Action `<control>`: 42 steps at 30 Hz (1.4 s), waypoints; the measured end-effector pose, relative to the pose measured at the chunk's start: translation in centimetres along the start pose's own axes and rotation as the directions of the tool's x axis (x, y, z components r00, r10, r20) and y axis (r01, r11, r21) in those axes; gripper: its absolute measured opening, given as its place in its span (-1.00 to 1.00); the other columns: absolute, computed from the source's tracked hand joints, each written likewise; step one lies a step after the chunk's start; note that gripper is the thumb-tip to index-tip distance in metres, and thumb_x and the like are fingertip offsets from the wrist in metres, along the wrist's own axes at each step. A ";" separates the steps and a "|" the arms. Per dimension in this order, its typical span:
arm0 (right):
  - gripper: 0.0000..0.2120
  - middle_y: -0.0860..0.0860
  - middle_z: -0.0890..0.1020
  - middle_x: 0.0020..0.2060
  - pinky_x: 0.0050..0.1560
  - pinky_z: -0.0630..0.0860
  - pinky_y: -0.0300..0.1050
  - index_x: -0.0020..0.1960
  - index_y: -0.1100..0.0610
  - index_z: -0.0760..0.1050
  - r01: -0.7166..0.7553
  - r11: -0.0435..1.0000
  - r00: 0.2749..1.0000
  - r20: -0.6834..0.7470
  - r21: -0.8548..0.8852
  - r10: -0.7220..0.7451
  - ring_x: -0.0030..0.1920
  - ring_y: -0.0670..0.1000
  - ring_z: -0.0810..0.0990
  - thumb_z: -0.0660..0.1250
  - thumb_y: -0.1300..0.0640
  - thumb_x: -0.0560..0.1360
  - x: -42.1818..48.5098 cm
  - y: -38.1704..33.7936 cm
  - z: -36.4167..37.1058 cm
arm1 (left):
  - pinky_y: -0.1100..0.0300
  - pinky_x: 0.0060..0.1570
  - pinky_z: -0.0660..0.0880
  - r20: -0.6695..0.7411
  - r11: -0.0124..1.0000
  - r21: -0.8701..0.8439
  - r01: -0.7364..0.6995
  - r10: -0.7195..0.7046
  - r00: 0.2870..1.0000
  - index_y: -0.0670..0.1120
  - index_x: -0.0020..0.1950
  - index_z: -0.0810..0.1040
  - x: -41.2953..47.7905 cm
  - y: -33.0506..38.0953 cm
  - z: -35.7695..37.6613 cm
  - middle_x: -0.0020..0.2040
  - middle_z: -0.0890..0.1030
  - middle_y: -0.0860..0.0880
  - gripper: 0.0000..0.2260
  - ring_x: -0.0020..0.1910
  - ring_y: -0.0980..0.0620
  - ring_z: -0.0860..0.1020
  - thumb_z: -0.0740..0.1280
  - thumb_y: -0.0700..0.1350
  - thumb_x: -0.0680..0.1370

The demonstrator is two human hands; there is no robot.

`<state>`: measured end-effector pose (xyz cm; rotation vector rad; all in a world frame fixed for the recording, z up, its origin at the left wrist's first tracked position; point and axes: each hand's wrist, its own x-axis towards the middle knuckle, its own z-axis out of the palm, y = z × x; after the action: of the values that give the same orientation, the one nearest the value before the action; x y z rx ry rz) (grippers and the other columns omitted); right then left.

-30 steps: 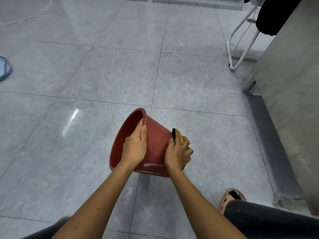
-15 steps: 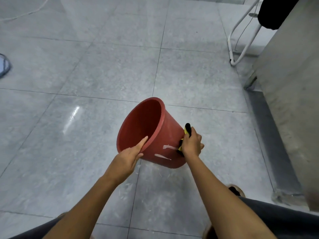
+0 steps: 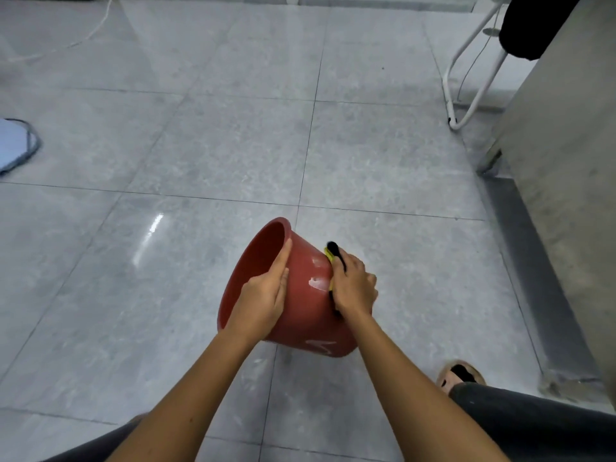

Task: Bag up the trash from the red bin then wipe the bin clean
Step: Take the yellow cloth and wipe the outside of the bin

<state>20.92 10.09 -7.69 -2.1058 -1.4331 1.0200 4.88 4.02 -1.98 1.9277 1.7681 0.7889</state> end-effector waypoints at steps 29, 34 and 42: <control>-0.60 -0.16 0.44 0.39 0.33 0.33 0.08 0.39 -0.27 0.31 0.177 0.984 0.984 0.023 0.028 -0.178 0.33 0.03 0.42 -0.02 -0.18 0.58 0.9 -1.0 -0.3 | 0.36 -0.51 0.34 0.027 0.997 -0.068 0.026 -0.024 0.999 0.17 0.53 0.04 0.9 0.4 0.7 -0.58 0.34 0.09 -0.55 -0.52 0.18 0.47 0.02 0.00 0.65; -0.64 -0.14 0.47 0.36 0.37 0.33 0.03 0.38 -0.21 0.40 0.044 0.983 0.995 -0.094 0.176 -0.028 0.36 0.01 0.41 0.08 -0.06 0.62 -1.6 2.8 -0.7 | 0.34 -0.53 0.34 0.014 0.994 -0.062 0.085 -0.084 0.996 0.20 0.53 0.03 2.1 0.0 1.0 -0.56 0.35 0.07 -0.55 -0.55 0.20 0.43 -0.03 0.08 0.63; -0.56 -0.16 0.41 0.42 0.37 0.31 -0.03 0.41 -0.25 0.32 0.389 0.921 0.919 -0.079 0.009 -0.387 0.42 -0.03 0.35 -0.06 -0.17 0.58 -1.9 -4.1 0.8 | 0.29 -0.48 0.37 0.033 0.997 -0.073 -0.003 0.005 0.999 0.25 0.49 -0.05 0.1 0.7 0.4 -0.53 0.44 0.06 -0.56 -0.56 0.11 0.45 -0.02 0.04 0.63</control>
<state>17.36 9.90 -4.77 -1.7219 -1.6996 0.7873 5.68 4.09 -1.87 1.8867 1.6930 0.8068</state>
